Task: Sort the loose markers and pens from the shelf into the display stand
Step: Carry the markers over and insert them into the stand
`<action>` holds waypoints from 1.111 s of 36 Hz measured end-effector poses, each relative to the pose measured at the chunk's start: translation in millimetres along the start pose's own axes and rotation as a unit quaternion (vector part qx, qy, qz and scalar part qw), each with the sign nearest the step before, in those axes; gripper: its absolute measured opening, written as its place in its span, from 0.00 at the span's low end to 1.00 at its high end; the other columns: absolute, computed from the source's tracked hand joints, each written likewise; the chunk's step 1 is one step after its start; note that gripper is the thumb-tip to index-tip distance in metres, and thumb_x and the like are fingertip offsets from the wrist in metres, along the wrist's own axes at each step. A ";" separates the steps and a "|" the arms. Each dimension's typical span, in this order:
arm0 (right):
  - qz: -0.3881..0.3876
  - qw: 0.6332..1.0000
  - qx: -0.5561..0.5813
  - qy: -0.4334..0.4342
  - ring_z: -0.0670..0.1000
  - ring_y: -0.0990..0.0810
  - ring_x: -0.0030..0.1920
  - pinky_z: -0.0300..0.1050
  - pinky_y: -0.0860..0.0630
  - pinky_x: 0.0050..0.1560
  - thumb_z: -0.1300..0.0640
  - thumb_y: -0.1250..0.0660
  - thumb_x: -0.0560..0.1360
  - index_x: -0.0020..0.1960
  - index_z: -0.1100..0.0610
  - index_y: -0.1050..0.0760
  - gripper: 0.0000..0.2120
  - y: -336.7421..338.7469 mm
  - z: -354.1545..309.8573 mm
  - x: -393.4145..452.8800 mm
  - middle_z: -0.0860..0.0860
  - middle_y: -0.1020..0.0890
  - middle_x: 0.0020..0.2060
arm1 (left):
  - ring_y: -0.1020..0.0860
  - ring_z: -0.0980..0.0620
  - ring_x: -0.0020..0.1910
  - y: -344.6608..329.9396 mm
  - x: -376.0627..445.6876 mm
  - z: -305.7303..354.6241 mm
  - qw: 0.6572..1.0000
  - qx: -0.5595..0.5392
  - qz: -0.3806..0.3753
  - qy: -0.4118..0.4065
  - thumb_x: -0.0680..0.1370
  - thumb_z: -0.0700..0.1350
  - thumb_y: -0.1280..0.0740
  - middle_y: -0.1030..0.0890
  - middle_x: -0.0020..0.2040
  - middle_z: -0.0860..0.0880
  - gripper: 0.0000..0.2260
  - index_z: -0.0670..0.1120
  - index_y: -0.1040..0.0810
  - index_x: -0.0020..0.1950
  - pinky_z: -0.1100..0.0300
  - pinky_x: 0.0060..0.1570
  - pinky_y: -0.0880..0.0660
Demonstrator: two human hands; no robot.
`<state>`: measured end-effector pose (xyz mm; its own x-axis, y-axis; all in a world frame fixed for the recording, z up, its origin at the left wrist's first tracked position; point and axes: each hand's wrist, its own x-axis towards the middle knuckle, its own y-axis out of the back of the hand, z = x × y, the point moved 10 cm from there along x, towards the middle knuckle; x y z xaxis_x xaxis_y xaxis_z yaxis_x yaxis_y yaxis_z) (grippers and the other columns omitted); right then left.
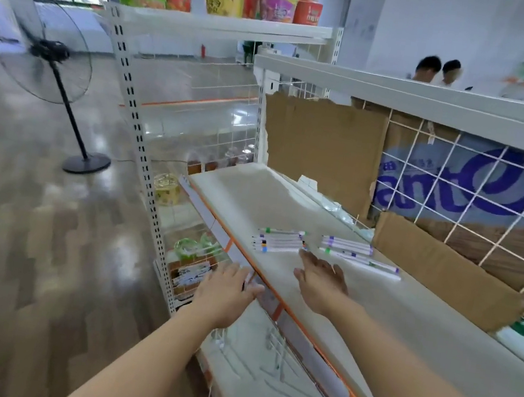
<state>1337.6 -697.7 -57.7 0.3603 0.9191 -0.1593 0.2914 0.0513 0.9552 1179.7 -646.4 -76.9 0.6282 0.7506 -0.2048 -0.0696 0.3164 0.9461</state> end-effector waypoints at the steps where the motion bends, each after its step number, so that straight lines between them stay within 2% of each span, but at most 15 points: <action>1: 0.001 1.000 -0.003 -0.007 0.55 0.40 0.73 0.53 0.48 0.73 0.51 0.53 0.83 0.77 0.54 0.51 0.24 -0.5 -0.7 8.0 0.52 0.42 0.75 | 0.50 0.47 0.77 1.8 8.4 -2.3 1.000 0.001 -0.001 -0.009 0.81 0.62 0.53 0.47 0.78 0.46 0.29 0.48 0.46 0.77 0.48 0.74 0.50; 7: 0.006 0.999 -0.014 -0.033 0.54 0.39 0.72 0.52 0.44 0.72 0.54 0.48 0.82 0.76 0.53 0.47 0.23 -8.0 4.3 44.3 0.51 0.40 0.75 | 0.47 0.48 0.76 5.6 49.7 -6.7 0.999 -0.007 -0.004 -0.048 0.81 0.60 0.50 0.45 0.77 0.48 0.27 0.49 0.46 0.77 0.48 0.74 0.47; 11: 0.034 0.999 -0.020 -0.035 0.55 0.35 0.68 0.49 0.39 0.65 0.57 0.45 0.81 0.72 0.53 0.40 0.19 -4.8 8.5 66.7 0.52 0.34 0.69 | 0.38 0.48 0.71 11.8 73.1 -4.7 0.997 -0.008 0.026 -0.066 0.82 0.53 0.46 0.35 0.72 0.49 0.22 0.50 0.40 0.75 0.49 0.69 0.40; 15: 0.071 0.997 -0.032 -0.020 0.54 0.32 0.65 0.47 0.37 0.62 0.61 0.42 0.79 0.67 0.52 0.34 0.17 -1.2 8.8 89.0 0.50 0.30 0.64 | 0.34 0.46 0.66 19.8 95.6 -5.8 0.997 -0.039 0.053 -0.048 0.80 0.49 0.42 0.31 0.67 0.48 0.19 0.49 0.33 0.71 0.49 0.64 0.34; 18: 0.086 0.996 -0.038 -0.003 0.53 0.31 0.62 0.46 0.37 0.59 0.58 0.41 0.79 0.63 0.51 0.31 0.13 0.2 7.0 103.4 0.50 0.28 0.60 | 0.32 0.45 0.63 24.9 107.0 0.0 0.996 -0.029 0.071 -0.047 0.80 0.47 0.41 0.29 0.64 0.47 0.16 0.49 0.30 0.68 0.51 0.58 0.30; 23: 0.098 0.993 -0.056 0.022 0.53 0.31 0.62 0.46 0.39 0.57 0.51 0.40 0.79 0.58 0.51 0.29 0.10 1.9 2.9 114.9 0.49 0.26 0.58 | 0.31 0.46 0.62 26.8 122.1 10.6 0.994 -0.006 0.094 -0.059 0.79 0.45 0.40 0.27 0.63 0.48 0.15 0.50 0.28 0.65 0.54 0.55 0.30; 29: 0.098 0.992 -0.076 0.036 0.52 0.32 0.63 0.47 0.39 0.60 0.48 0.40 0.78 0.58 0.50 0.28 0.11 2.7 3.6 116.1 0.48 0.26 0.58 | 0.31 0.46 0.62 26.6 133.6 23.1 0.991 0.013 0.106 -0.085 0.80 0.47 0.41 0.27 0.63 0.49 0.15 0.50 0.29 0.66 0.56 0.52 0.32; 33: 0.088 0.991 -0.091 0.043 0.52 0.33 0.65 0.46 0.40 0.61 0.47 0.39 0.78 0.58 0.49 0.27 0.12 1.6 2.8 115.0 0.48 0.27 0.60 | 0.30 0.46 0.60 24.6 136.7 27.9 0.989 0.020 0.103 -0.100 0.80 0.48 0.42 0.26 0.59 0.49 0.12 0.50 0.27 0.62 0.56 0.49 0.34; 40: 0.032 0.992 -0.107 0.051 0.53 0.33 0.64 0.47 0.39 0.59 0.49 0.35 0.76 0.56 0.52 0.29 0.11 -4.6 2.4 113.5 0.49 0.26 0.60 | 0.32 0.48 0.63 21.5 142.0 35.7 0.988 0.046 0.076 -0.129 0.79 0.50 0.41 0.25 0.59 0.50 0.13 0.51 0.24 0.60 0.56 0.56 0.34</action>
<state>1379.2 -594.6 -80.8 0.2781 0.9571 -0.0815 0.0713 0.0641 0.9954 1295.1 -553.8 -76.7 0.7930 0.6092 0.0006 -0.1144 0.1480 0.9824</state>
